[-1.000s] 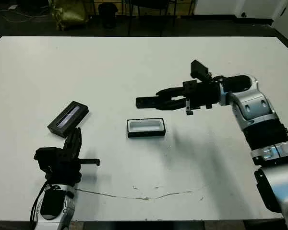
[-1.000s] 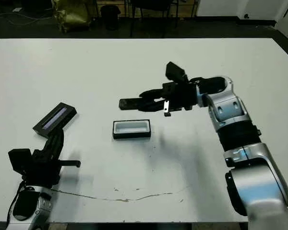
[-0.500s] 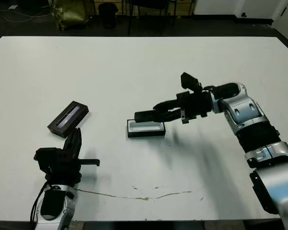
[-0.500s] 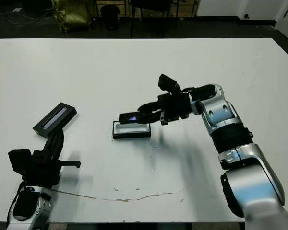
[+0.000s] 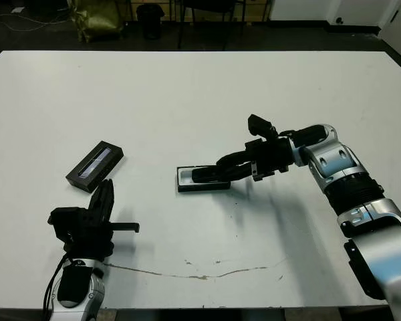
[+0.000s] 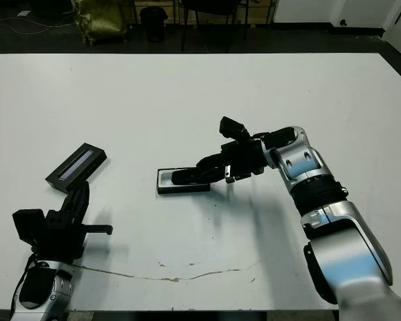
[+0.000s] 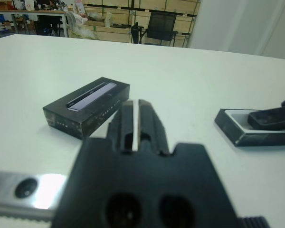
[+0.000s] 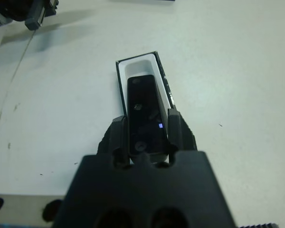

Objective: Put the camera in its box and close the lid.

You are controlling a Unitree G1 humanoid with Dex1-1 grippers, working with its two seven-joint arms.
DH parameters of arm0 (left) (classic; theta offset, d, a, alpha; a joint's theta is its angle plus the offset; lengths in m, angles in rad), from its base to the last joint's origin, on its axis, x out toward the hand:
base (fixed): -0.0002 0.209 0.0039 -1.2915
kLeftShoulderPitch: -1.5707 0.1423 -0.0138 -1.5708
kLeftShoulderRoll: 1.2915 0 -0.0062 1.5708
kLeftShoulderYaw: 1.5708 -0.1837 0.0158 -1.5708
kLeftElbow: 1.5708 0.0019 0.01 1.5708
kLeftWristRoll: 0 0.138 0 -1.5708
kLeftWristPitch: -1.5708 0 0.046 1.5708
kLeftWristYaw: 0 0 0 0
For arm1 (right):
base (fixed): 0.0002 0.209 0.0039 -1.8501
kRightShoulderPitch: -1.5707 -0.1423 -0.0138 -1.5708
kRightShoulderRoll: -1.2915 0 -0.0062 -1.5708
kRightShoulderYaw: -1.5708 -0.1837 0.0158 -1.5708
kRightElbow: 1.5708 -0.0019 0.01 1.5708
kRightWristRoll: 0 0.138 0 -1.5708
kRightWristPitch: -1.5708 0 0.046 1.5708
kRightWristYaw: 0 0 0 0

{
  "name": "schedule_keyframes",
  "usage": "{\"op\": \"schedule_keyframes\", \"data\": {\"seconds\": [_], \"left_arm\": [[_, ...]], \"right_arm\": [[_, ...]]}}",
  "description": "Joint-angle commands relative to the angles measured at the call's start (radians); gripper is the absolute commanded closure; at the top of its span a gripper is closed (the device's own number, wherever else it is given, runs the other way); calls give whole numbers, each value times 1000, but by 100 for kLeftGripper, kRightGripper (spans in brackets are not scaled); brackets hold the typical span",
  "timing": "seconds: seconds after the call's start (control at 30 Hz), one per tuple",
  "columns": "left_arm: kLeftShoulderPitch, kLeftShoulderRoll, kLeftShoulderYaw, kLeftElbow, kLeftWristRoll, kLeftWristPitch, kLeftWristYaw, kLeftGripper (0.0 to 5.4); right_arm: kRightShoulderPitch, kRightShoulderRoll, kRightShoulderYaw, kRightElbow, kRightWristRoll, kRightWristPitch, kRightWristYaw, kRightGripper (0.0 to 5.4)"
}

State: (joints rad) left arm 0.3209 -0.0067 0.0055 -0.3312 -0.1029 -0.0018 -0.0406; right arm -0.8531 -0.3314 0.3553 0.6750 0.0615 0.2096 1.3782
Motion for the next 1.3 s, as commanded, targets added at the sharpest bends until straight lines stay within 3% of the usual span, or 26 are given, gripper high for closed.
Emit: {"op": "schedule_keyframes", "data": {"seconds": [0.03, 0.27, 0.57, 0.87, 1.2, 1.3], "left_arm": [[13, -4, -2, 15, 4, 5, 4, 540], [16, -5, -5, 7, 6, 15, 7, 540], [16, -5, -4, 17, 0, -4, -1, 540], [17, -6, -3, 22, -6, -6, -5, 540], [17, -1, -8, 7, 12, 13, 5, 540], [14, -4, -6, 15, 7, 2, 3, 540]], "right_arm": [[1, 10, 13, 8, -20, -3, 3, 476], [-2, 22, 23, 0, -45, -24, -11, 476], [-16, 65, 46, 14, -66, 3, -15, 476], [-13, 105, 46, 53, -81, -58, -30, 476], [-10, 124, 61, 33, -110, -48, -53, 477], [-10, 129, 58, 30, -106, -15, -51, 477]]}}
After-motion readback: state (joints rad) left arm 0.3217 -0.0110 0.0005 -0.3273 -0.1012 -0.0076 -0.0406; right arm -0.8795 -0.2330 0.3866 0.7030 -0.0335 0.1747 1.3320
